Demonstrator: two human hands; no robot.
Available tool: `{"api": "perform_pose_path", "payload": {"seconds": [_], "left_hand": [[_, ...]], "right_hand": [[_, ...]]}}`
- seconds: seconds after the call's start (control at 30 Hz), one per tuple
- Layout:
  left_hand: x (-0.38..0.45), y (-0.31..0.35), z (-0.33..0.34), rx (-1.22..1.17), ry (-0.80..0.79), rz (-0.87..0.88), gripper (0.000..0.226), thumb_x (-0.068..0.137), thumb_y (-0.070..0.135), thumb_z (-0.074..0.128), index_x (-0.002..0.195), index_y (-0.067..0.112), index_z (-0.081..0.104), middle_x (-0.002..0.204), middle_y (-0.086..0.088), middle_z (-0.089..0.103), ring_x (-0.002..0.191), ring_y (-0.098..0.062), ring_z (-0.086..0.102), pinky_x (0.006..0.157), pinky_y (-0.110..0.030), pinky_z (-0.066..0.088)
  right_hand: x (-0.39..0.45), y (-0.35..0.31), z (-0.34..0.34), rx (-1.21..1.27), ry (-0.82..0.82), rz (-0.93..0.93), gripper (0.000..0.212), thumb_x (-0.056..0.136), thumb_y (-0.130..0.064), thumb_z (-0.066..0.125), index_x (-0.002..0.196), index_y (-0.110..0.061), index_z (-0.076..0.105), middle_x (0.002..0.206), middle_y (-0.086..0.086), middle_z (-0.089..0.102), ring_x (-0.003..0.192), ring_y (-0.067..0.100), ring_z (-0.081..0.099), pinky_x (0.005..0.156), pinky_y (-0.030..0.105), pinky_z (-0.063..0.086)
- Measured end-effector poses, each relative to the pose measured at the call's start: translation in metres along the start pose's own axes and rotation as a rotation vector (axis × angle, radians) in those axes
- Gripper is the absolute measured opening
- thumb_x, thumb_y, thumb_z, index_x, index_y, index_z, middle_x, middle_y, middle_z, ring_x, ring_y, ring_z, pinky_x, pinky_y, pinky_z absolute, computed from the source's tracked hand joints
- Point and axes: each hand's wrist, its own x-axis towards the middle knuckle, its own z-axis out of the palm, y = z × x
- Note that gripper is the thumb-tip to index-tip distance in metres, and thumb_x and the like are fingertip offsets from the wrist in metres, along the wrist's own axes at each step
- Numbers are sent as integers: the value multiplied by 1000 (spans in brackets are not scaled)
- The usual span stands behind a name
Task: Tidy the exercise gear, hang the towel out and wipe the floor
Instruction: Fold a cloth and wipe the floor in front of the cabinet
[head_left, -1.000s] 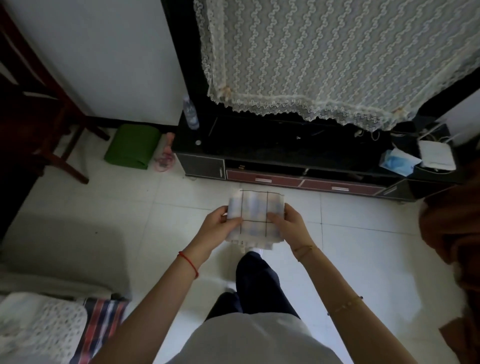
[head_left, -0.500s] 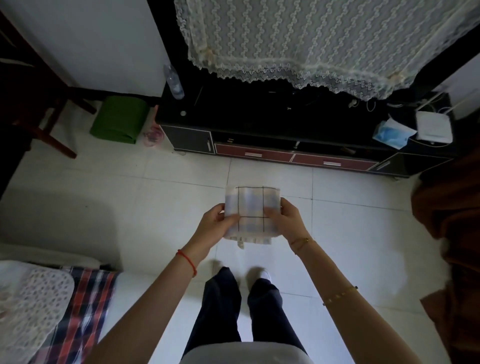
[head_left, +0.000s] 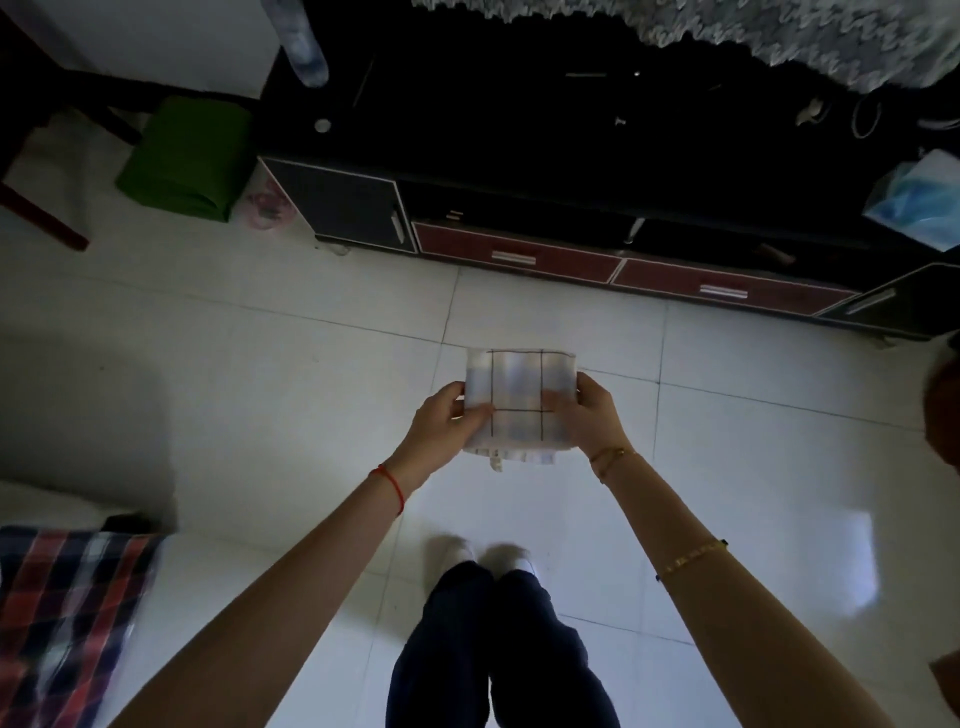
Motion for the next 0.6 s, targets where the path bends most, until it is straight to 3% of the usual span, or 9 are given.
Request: {"api": "perform_pose_path", "payload": {"seconds": [0.13, 0.33, 0.5, 0.6], "left_hand": [[86, -89, 23, 159, 32, 24, 25, 94, 32, 60, 107, 11, 61, 104, -2, 70, 98, -22, 67, 83, -42, 55], [207, -221, 54, 301, 28, 43, 20, 94, 32, 60, 94, 12, 57, 96, -8, 70, 89, -29, 68, 82, -46, 55], [280, -307, 82, 328, 55, 97, 24, 91, 26, 63, 78, 10, 52, 77, -8, 69, 70, -30, 71, 71, -47, 58], [316, -346, 96, 334, 76, 114, 29, 89, 26, 66, 74, 7, 51, 74, -15, 68, 62, -25, 71, 63, -47, 58]], "right_hand": [[83, 82, 38, -6, 13, 37, 10, 90, -13, 55, 88, -4, 58, 77, 5, 56, 74, 21, 48, 64, 28, 40], [199, 206, 92, 3, -11, 88, 21, 87, -11, 59, 104, 0, 64, 90, 9, 62, 82, 24, 54, 73, 31, 44], [272, 292, 120, -1, 12, 96, 21, 84, -9, 60, 103, 0, 64, 90, 11, 61, 82, 27, 54, 71, 33, 45], [307, 329, 131, -50, 35, 79, 14, 82, -11, 61, 92, -2, 64, 85, 11, 61, 81, 27, 54, 68, 33, 44]]}}
